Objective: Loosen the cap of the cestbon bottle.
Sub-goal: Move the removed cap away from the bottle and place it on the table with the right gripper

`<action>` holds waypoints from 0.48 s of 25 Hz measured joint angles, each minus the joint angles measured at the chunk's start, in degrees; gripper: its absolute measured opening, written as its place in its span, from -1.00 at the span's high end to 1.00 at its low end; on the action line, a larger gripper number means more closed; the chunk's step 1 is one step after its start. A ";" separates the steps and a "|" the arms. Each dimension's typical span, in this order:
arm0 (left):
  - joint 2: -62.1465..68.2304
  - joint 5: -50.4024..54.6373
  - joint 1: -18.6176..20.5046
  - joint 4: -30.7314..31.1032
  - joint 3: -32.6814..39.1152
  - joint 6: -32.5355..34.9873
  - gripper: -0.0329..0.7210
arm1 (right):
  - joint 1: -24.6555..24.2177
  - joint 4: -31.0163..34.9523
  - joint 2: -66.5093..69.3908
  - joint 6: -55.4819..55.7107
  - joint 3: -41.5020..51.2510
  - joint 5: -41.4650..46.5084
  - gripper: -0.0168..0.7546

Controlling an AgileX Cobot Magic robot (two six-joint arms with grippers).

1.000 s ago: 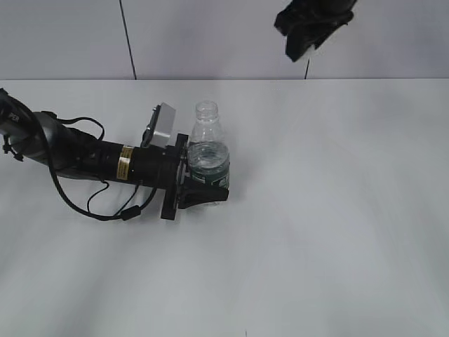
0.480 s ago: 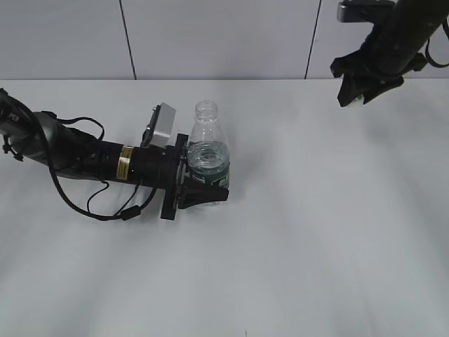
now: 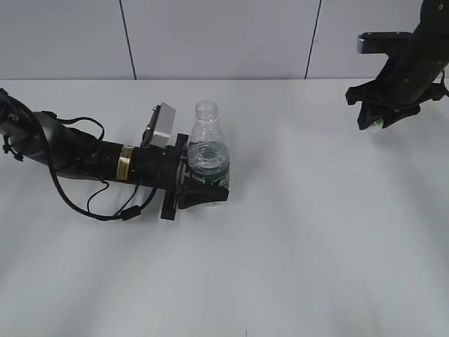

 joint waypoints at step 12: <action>0.00 -0.06 0.00 0.00 0.00 0.00 -0.18 | 0.00 -0.77 3.45 1.34 0.11 -1.58 0.21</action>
